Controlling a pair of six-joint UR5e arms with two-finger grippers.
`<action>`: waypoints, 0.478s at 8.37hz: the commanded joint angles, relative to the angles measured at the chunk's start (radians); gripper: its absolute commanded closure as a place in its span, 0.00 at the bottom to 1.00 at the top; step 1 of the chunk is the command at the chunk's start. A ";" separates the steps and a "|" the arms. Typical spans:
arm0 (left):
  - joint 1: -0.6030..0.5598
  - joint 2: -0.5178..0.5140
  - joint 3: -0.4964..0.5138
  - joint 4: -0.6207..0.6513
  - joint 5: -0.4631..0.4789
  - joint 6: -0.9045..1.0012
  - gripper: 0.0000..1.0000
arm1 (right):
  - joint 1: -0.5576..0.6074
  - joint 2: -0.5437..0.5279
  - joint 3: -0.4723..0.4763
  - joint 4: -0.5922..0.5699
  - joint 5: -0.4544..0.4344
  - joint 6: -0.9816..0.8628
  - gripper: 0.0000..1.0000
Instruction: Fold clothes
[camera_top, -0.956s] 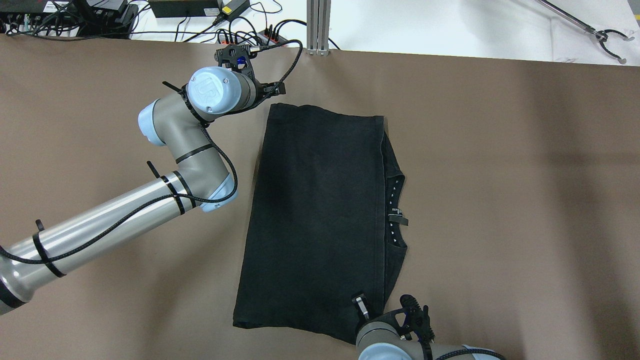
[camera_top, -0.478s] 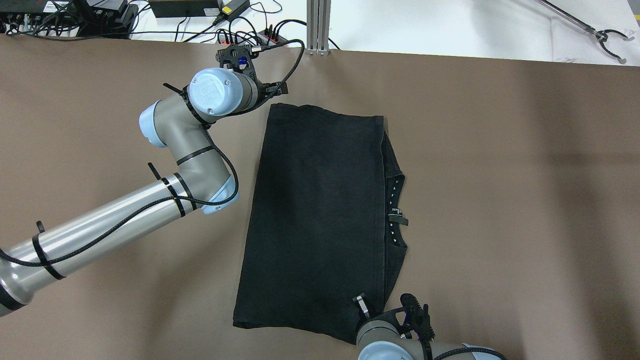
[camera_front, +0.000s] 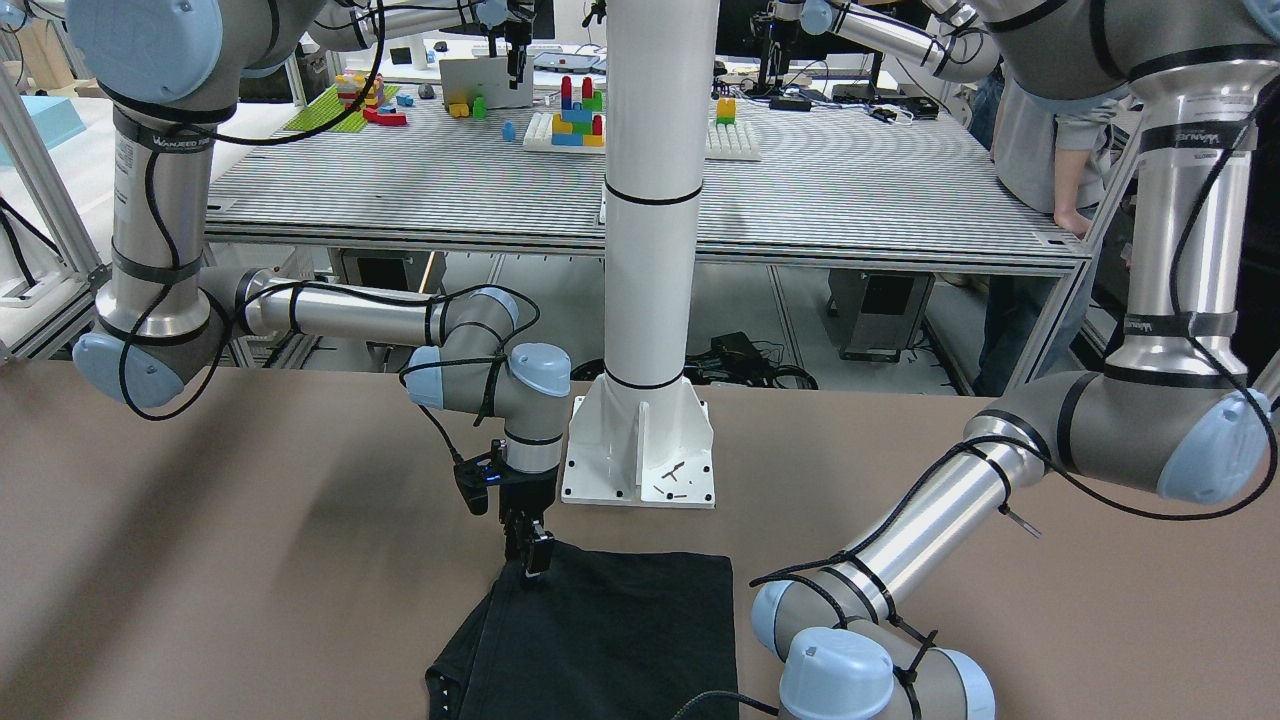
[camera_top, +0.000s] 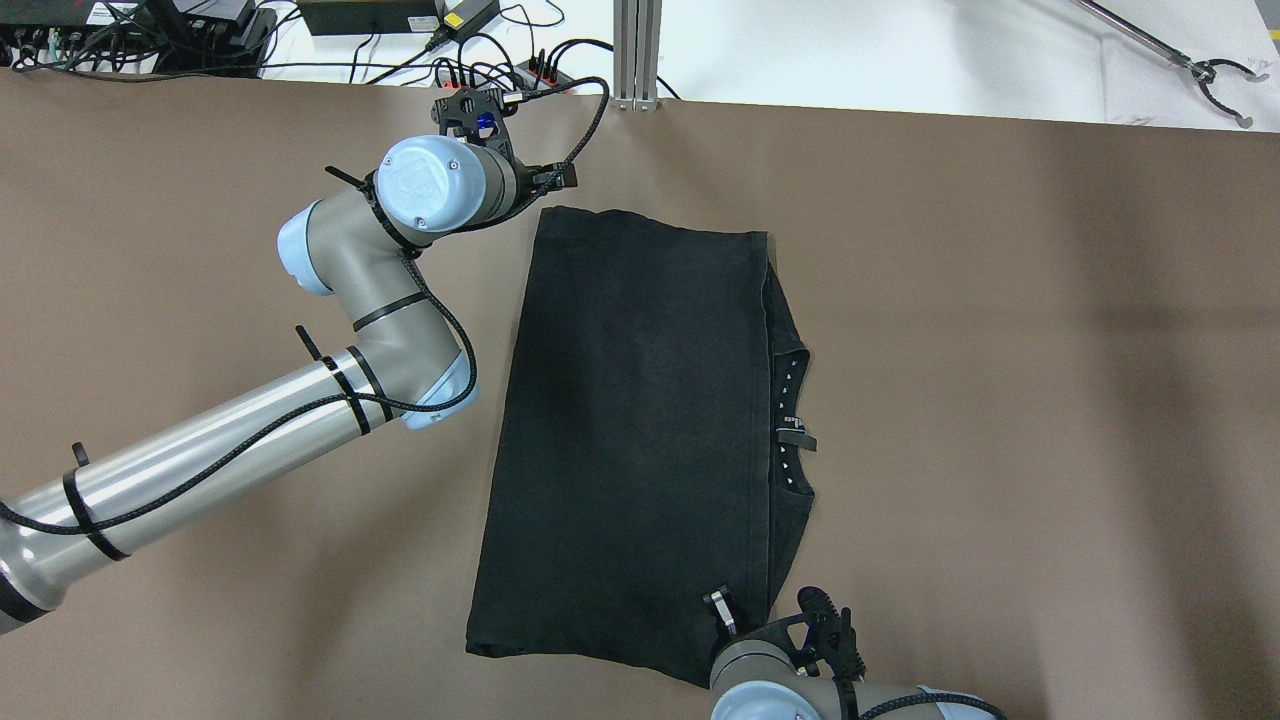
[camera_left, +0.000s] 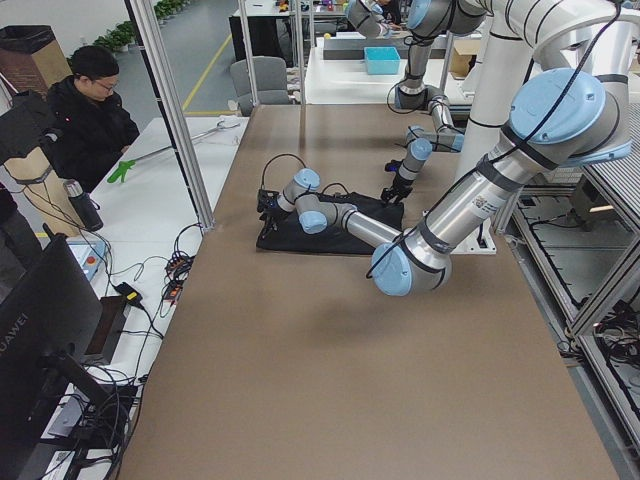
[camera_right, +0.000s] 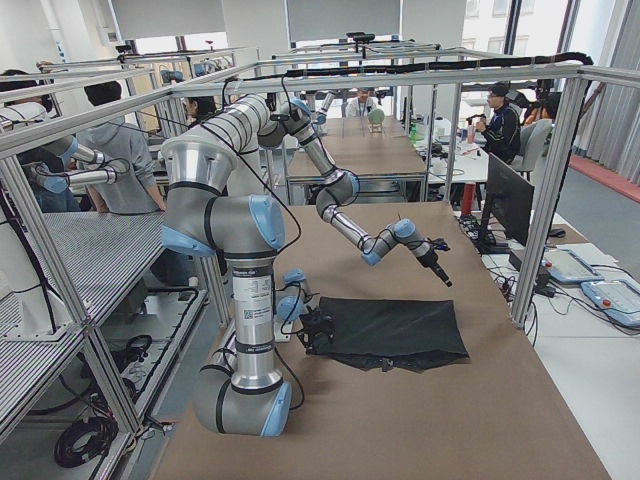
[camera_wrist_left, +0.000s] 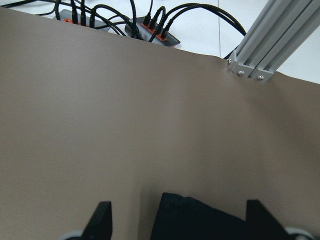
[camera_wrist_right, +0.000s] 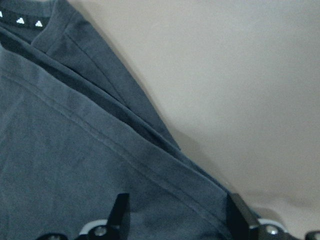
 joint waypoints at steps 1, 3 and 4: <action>0.000 0.000 0.000 0.000 0.000 -0.001 0.06 | 0.000 0.013 -0.013 0.000 0.000 0.000 0.48; 0.000 0.000 0.000 0.000 0.000 -0.001 0.06 | 0.009 0.021 -0.013 0.004 0.003 0.000 0.92; 0.000 0.002 0.000 0.000 0.000 -0.001 0.06 | 0.023 0.028 -0.011 0.002 0.005 -0.006 1.00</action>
